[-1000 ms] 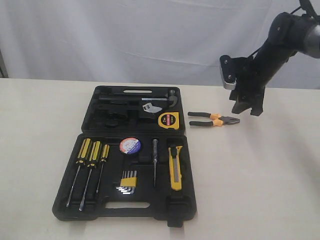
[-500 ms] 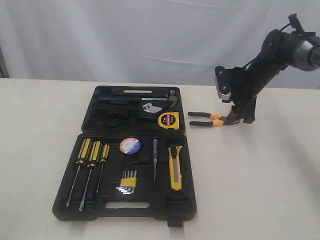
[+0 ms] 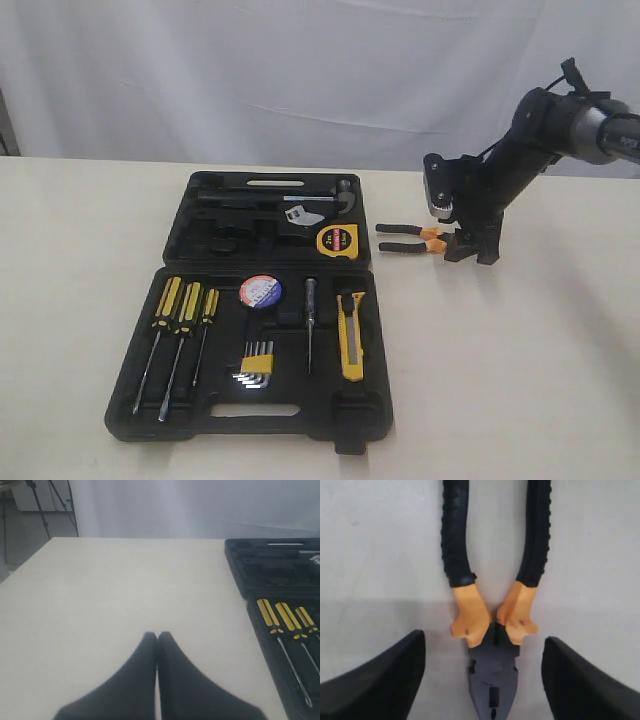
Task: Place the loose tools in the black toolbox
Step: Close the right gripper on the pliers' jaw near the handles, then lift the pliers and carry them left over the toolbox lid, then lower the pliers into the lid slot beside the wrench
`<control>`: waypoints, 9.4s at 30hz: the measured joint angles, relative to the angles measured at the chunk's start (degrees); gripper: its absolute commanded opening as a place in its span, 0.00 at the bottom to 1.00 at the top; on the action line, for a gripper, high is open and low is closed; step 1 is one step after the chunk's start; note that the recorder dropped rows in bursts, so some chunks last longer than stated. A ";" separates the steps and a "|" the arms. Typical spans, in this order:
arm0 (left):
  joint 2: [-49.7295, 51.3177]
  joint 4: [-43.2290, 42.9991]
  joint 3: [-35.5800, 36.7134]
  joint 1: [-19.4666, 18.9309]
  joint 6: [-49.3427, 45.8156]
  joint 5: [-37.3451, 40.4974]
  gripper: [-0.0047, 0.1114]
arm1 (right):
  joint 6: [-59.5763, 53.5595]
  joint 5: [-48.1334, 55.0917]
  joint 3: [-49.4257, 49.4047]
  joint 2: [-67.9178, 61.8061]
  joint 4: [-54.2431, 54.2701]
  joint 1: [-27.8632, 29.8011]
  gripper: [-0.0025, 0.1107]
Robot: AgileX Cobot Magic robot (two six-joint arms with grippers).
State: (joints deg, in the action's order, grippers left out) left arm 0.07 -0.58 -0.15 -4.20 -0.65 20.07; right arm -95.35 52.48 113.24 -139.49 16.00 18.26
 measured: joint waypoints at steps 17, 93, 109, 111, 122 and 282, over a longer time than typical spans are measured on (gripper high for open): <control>0.00 0.00 0.00 0.00 0.00 0.00 0.04 | 0.00 -1.49 0.00 -1.04 1.43 0.00 0.45; 0.00 0.00 0.00 0.00 0.00 0.00 0.04 | 8.46 1.69 0.18 -0.37 -6.58 -1.95 0.33; 0.00 0.00 0.00 0.00 0.00 0.00 0.04 | 9.47 5.58 0.05 0.82 -6.92 -1.95 0.40; 0.00 0.00 0.00 0.00 0.00 0.00 0.04 | 8.72 5.45 0.05 1.80 -6.92 -1.95 0.44; 0.00 0.00 0.00 0.00 0.00 0.00 0.04 | 8.54 8.24 8.31 -2.29 -6.92 -1.95 0.45; 0.00 0.00 0.00 0.00 0.00 0.00 0.04 | 65.63 -4.24 17.78 -7.91 -27.48 -32.84 0.21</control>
State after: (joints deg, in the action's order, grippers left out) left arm 0.07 -0.58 -0.15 -4.20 -0.65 20.07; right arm -29.72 48.25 131.02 -147.40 -11.48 -14.58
